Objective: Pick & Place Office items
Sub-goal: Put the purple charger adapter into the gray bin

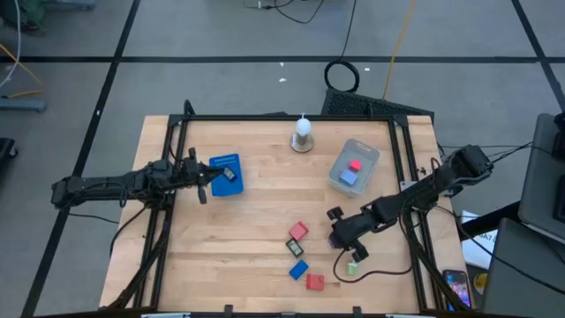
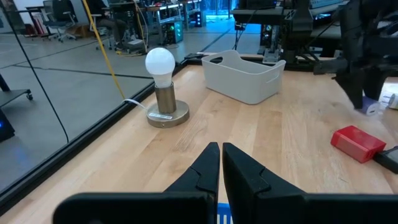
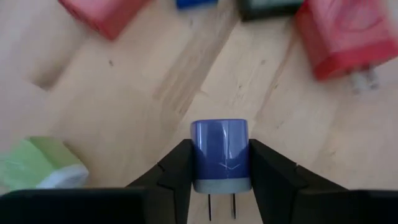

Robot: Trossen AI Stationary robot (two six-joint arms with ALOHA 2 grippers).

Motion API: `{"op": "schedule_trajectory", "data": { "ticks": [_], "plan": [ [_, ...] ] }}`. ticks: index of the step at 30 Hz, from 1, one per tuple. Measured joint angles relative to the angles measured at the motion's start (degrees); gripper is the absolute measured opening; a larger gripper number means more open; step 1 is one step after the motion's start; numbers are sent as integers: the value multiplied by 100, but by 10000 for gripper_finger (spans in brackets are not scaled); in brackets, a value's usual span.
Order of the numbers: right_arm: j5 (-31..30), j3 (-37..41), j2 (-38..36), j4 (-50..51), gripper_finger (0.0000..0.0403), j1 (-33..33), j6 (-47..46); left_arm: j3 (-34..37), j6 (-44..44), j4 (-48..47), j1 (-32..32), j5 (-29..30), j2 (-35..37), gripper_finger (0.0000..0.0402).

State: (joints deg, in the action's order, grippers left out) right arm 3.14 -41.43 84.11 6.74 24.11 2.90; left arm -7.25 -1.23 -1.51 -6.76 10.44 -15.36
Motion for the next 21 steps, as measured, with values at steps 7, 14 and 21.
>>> {"op": "schedule_trajectory", "data": {
  "ticks": [7, 14, 21],
  "plan": [
    [-12, 0, -1235, -146, 118, -313, 20, 0, 0, -7, -2, -5, -2, 24],
    [-60, -1, -2437, -212, 118, -841, 56, 0, 33, -7, -2, -5, -1, 24],
    [-159, 0, -3532, -272, 118, -1343, 259, 0, 21, -46, -2, -4, -2, 24]
  ]
}}
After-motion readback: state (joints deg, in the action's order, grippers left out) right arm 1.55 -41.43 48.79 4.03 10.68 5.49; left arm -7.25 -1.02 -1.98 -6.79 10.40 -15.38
